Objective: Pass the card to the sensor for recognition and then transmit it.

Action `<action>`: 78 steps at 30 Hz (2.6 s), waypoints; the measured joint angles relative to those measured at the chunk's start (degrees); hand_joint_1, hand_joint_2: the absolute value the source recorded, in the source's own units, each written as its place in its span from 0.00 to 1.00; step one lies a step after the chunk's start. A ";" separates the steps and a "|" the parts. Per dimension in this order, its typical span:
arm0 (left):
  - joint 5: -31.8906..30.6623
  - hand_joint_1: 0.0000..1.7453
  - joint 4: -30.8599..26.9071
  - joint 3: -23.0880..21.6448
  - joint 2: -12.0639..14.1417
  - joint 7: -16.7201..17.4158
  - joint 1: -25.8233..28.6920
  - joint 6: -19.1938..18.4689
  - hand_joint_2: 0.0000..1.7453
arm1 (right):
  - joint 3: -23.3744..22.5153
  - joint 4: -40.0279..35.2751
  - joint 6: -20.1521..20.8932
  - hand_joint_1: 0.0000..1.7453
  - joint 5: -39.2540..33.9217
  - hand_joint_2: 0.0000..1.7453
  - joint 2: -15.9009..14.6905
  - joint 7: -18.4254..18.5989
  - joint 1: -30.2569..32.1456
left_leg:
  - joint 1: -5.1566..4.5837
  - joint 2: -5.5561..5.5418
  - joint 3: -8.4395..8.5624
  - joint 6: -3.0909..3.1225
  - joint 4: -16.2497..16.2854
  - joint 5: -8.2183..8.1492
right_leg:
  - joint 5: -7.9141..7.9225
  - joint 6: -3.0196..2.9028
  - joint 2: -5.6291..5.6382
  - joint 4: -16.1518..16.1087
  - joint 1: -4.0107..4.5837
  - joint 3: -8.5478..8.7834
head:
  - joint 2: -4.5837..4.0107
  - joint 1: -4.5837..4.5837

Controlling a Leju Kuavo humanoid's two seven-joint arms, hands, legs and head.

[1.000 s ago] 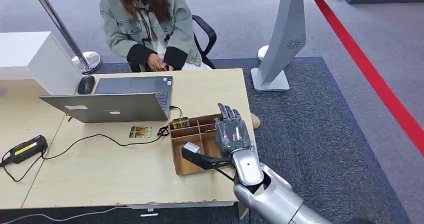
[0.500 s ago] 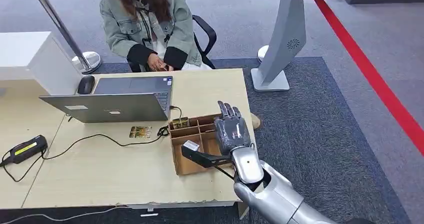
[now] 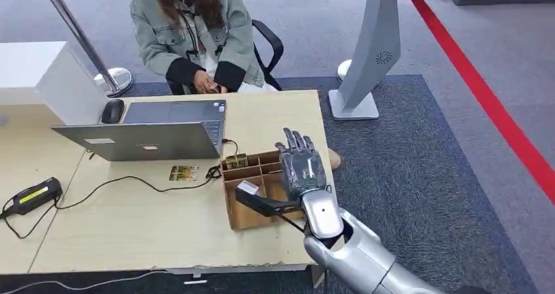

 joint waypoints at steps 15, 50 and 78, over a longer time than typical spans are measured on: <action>-0.04 0.00 0.00 0.00 -0.02 0.00 -0.05 0.02 0.00 | -0.07 0.00 -0.07 0.38 -0.39 1.00 0.04 0.11 -0.15 | 0.00 0.00 0.00 0.00 0.00 0.00 | 0.00 0.00 0.00 0.00 0.00 0.00 | 0.00 0.00; -0.98 0.00 0.00 0.00 -0.09 0.00 -0.32 0.09 0.00 | -0.09 0.37 -1.66 0.02 -2.03 1.00 1.24 -0.55 0.25 | 0.00 0.00 0.00 0.00 0.00 0.00 | 0.00 0.00 0.00 0.00 0.00 -0.01 | 0.00 0.00; -1.14 0.00 0.00 0.00 -0.24 0.00 -0.61 0.13 0.00 | -0.04 4.35 -2.78 0.08 -2.49 1.00 2.23 -2.08 0.18 | 0.00 0.00 0.00 0.00 0.00 0.00 | 0.00 0.00 0.00 0.00 0.00 -0.01 | 0.00 0.00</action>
